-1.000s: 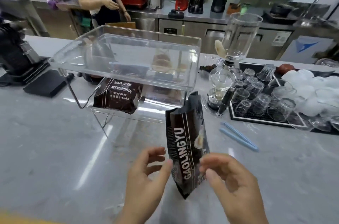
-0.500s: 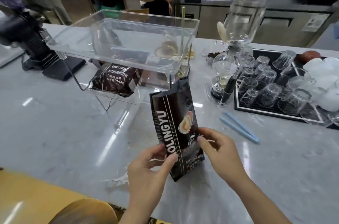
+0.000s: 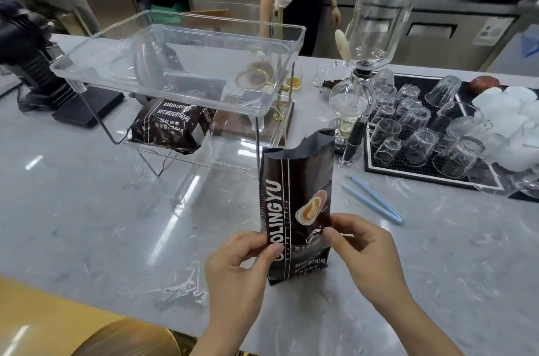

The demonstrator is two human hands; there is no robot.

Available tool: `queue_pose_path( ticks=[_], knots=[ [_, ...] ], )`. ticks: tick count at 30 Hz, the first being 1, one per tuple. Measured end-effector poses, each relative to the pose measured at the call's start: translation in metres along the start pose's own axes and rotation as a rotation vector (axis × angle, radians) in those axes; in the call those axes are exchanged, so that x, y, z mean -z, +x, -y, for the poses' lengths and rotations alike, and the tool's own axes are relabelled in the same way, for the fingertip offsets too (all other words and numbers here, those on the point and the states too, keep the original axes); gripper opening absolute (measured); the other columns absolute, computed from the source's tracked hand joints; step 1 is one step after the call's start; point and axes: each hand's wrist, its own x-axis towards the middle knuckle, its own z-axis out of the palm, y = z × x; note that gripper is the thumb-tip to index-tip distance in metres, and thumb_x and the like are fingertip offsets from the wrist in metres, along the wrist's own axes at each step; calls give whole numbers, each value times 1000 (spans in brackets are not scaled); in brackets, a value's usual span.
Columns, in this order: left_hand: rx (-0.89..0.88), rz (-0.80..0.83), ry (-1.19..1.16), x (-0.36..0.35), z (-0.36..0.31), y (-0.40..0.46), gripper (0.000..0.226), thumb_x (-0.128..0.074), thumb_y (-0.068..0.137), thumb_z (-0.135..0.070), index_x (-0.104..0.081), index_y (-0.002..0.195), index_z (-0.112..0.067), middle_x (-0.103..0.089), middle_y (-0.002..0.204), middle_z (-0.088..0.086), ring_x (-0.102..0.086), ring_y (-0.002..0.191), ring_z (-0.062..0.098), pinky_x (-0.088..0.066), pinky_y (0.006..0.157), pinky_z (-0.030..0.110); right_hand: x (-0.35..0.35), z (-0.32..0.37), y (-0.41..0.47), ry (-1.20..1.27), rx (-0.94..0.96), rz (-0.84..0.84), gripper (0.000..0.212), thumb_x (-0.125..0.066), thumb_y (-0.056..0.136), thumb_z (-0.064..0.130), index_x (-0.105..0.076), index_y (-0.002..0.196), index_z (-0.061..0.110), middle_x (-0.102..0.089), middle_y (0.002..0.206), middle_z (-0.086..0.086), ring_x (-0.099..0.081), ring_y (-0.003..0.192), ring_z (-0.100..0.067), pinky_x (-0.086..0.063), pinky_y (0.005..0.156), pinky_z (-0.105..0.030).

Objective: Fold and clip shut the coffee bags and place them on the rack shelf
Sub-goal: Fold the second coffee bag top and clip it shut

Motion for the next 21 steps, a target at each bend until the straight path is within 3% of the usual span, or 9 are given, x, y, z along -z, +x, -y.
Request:
queue_pose_path(
  ticks=[4,8,13,15,17,19,21],
  knots=[
    [-38,62,-5,-12,-3,4,33,-85,67,4,-76,66,-27,-74,75,-10,-69,69,9,-56,65,19,16,-2,-10,-21,21,-58,21,-74,80,5,-76,86,25,-78,83,1,-74,80,-19,-59,75,-27],
    [-63,93,-12,-28,-5,8,46,-84,68,7,-69,64,-36,-72,74,-11,-67,67,1,-51,62,11,25,-4,-16,-69,52,-127,29,-75,78,1,-75,83,30,-77,83,8,-72,77,-13,-54,72,-14],
    [-63,112,-6,-38,1,11,32,-83,72,-2,-66,65,-29,-69,70,-11,-65,65,9,-56,62,28,36,-15,-26,-120,55,-108,41,-77,76,1,-73,99,34,-75,95,13,-69,85,-12,-53,76,-13],
    [-71,112,-10,-38,3,12,24,-79,73,-9,-65,64,-26,-68,69,-8,-64,64,9,-54,61,29,37,-27,-32,-164,24,-92,45,-81,73,4,-71,103,37,-72,99,12,-68,89,-12,-53,79,-17],
    [-58,115,-18,-39,3,12,28,-80,75,-1,-66,65,-23,-68,69,-4,-62,62,5,-51,59,22,36,-39,-34,-233,-42,-81,46,-86,67,15,-69,104,37,-71,99,16,-67,90,-9,-53,80,-18],
    [-32,120,-36,-40,3,13,30,-79,76,6,-67,66,-20,-68,69,0,-60,61,2,-47,59,13,32,-45,-35,-277,-94,-68,49,-90,61,25,-66,102,39,-70,96,23,-67,87,-3,-51,75,-11],
    [-26,123,-41,-41,3,13,28,-78,76,7,-67,66,-18,-68,70,2,-59,60,2,-45,59,10,26,-50,-35,-225,-131,-57,48,-90,60,22,-67,101,34,-75,89,20,-69,85,4,-49,73,-4]
  ],
)
